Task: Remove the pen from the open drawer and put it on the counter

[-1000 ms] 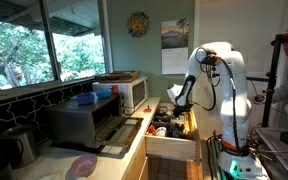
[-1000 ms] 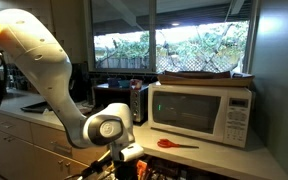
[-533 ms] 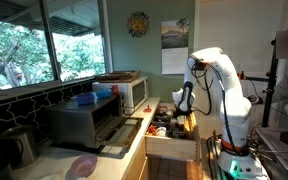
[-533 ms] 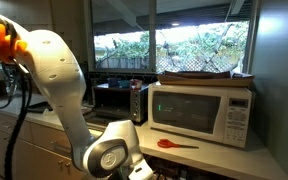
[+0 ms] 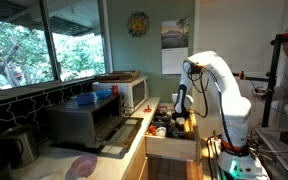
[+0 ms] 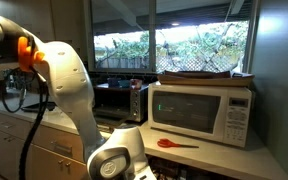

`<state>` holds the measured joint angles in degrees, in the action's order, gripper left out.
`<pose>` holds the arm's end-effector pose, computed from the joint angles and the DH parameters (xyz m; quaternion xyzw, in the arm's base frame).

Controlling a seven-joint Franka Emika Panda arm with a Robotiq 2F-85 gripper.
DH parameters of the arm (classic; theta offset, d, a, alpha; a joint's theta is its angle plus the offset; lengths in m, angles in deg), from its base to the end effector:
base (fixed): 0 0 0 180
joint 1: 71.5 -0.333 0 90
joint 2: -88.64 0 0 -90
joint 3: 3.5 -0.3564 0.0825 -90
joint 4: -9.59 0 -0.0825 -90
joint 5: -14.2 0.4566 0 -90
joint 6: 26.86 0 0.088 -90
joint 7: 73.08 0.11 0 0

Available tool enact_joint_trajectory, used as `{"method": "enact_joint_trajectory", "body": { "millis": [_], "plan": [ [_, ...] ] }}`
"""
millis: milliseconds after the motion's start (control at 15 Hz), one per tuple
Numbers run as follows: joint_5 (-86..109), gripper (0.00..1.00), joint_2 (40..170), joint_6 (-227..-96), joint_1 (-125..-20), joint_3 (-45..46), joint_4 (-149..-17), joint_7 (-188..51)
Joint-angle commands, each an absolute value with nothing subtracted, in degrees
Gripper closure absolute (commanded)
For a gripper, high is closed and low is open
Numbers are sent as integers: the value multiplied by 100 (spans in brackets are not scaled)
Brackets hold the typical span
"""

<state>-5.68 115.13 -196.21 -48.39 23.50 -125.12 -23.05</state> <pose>0.3686 -0.4303 0.1363 0.7704 -0.6159 0.0775 0.1455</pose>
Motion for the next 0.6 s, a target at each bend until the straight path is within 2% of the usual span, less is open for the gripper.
{"method": "enact_joint_trajectory", "body": {
  "millis": [0, 67, 133, 200, 400, 533],
  "plan": [
    [226, 24, 11746, -20001, -5231, 2640, -12489, -2873],
    [415, 34, 11842, -20125, -5343, 2718, -12436, -2923],
    [637, 37, 11893, -20238, -5397, 2707, -12415, -3026],
    [837, 51, 11947, -20334, -5459, 2713, -12401, -3125],
    [1407, 71, 12119, -20566, -5615, 2667, -12392, -3443],
    [1723, 73, 12209, -20614, -5639, 2629, -12405, -3681]
  ]
}}
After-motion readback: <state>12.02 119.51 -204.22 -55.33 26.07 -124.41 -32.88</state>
